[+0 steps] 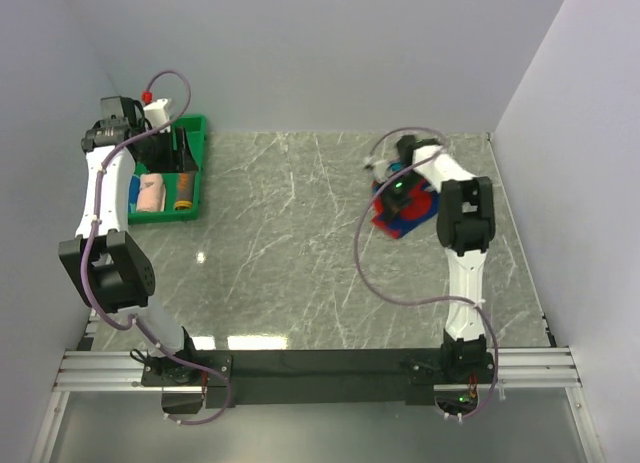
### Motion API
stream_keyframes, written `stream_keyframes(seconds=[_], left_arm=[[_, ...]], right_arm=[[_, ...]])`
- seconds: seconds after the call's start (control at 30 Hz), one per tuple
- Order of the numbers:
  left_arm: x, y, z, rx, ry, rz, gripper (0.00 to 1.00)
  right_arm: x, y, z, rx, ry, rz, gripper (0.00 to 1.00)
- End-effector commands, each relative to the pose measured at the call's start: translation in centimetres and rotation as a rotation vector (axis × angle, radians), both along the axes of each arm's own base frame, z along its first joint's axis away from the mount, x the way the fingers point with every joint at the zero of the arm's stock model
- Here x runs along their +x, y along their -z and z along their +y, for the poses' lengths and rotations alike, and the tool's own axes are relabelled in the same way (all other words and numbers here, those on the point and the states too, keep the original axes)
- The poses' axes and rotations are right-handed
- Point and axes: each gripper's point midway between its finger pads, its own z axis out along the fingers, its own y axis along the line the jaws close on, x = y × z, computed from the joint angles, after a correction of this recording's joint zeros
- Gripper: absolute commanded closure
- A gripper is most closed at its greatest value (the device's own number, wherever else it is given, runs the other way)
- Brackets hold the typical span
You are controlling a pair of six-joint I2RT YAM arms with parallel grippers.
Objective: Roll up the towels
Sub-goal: Move the towel to the center of the board, then flatten the towel
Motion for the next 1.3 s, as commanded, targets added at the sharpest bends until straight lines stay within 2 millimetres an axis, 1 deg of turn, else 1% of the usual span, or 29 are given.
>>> stream_keyframes(seconds=[0.0,0.03,0.1,0.13,0.2,0.23,0.27,0.3,0.33,0.37,0.4,0.43,0.47,0.53,0.57,0.67,0.7,0.73,0.77,0.83,0.9,0.93,1.03,1.07,1.1,1.13,1.17,1.23,1.27], left_arm=[[-0.4,-2.1,-2.0,-0.067,0.050,-0.074,0.35],[-0.5,-1.8,-2.3,-0.084,0.052,-0.061,0.35],[-1.0,-1.3,-3.2,-0.137,0.074,-0.025,0.36],[-1.4,-0.9,-3.8,-0.169,0.093,-0.008,0.37],[-2.0,-0.5,-4.6,-0.216,0.107,0.005,0.38],[-2.9,0.7,-5.3,-0.249,0.121,0.040,0.38],[-3.5,1.1,-6.3,-0.265,0.145,0.052,0.39],[-4.0,1.4,-6.9,-0.262,0.162,0.054,0.39],[-4.8,2.9,-7.9,-0.261,0.184,0.080,0.40],[-5.3,3.4,-9.8,-0.251,0.231,0.085,0.41],[-5.7,3.7,-10.7,-0.243,0.242,0.080,0.41],[-5.8,4.6,-11.9,-0.245,0.261,0.069,0.41],[-6.2,4.6,-13.9,-0.248,0.312,0.055,0.41],[-7.0,5.6,-16.1,-0.342,0.297,0.099,0.41],[-6.6,5.2,-17.7,-0.362,0.335,0.053,0.41],[-7.2,5.8,-20.7,-0.389,0.397,0.032,0.37],[-7.3,6.0,-21.4,-0.384,0.419,0.031,0.37],[-7.3,6.4,-22.0,-0.374,0.434,0.038,0.35],[-7.6,7.2,-23.1,-0.364,0.463,0.058,0.34],[-7.0,8.1,-23.8,-0.316,0.456,0.045,0.28],[-7.1,8.5,-25.8,-0.283,0.489,-0.012,0.26],[-7.0,8.7,-26.5,-0.265,0.494,-0.033,0.26],[-6.3,9.4,-29.9,-0.201,0.494,-0.073,0.32],[-6.5,11.1,-31.4,-0.199,0.493,-0.030,0.32],[-5.9,10.7,-32.6,-0.210,0.502,-0.043,0.33],[-5.8,11.2,-33.4,-0.204,0.503,-0.034,0.35],[-6.3,12.9,-34.9,-0.185,0.520,-0.002,0.36],[-5.7,12.9,-36.6,-0.188,0.517,-0.005,0.37],[-6.0,14.1,-37.5,-0.187,0.527,0.020,0.37]], right_arm=[[-8.4,-3.5,9.7,0.234,-0.103,0.224,1.00],[-10.3,-4.1,12.6,0.255,-0.159,0.252,1.00],[-11.7,-5.3,15.9,0.316,-0.155,0.289,1.00],[-13.1,-6.7,19.1,0.380,-0.131,0.346,1.00],[-12.0,-9.8,22.3,0.523,-0.127,0.285,1.00],[-11.6,-11.5,23.2,0.569,-0.111,0.265,1.00],[-10.9,-14.1,23.2,0.572,-0.134,0.164,1.00],[-10.0,-14.8,22.5,0.537,-0.131,0.081,0.97],[-9.2,-15.4,21.6,0.510,-0.112,0.010,0.93],[-7.2,-16.8,18.9,0.476,-0.050,-0.119,0.86],[-6.3,-17.4,17.3,0.448,-0.018,-0.178,0.73],[-5.2,-17.6,15.6,0.406,0.020,-0.225,0.67],[-3.0,-17.1,12.1,0.276,0.080,-0.311,0.63],[-1.2,-16.2,8.5,0.137,0.108,-0.371,0.62],[0.0,-15.4,6.4,0.035,0.099,-0.417,0.61],[2.6,-13.5,2.6,-0.143,0.078,-0.496,0.55],[3.0,-13.0,2.3,-0.173,0.063,-0.501,0.47],[3.5,-11.7,1.9,-0.205,0.042,-0.488,0.45],[4.5,-11.8,1.5,-0.238,0.051,-0.510,0.30],[5.2,-11.0,1.5,-0.258,0.046,-0.487,0.29],[6.1,-9.4,1.8,-0.263,0.046,-0.444,0.28],[6.1,-7.8,2.3,-0.249,0.039,-0.399,0.28],[5.8,-6.3,2.9,-0.225,0.035,-0.336,0.34],[5.3,-5.5,2.9,-0.218,0.034,-0.310,0.42],[5.0,-5.0,2.9,-0.211,0.035,-0.290,0.48],[4.5,-4.4,3.2,-0.189,0.052,-0.255,0.56],[3.7,-3.8,3.0,-0.175,0.067,-0.201,0.74],[2.1,-2.7,3.3,-0.124,0.105,-0.081,0.89],[0.6,-2.8,3.8,-0.084,0.115,-0.003,1.00]])
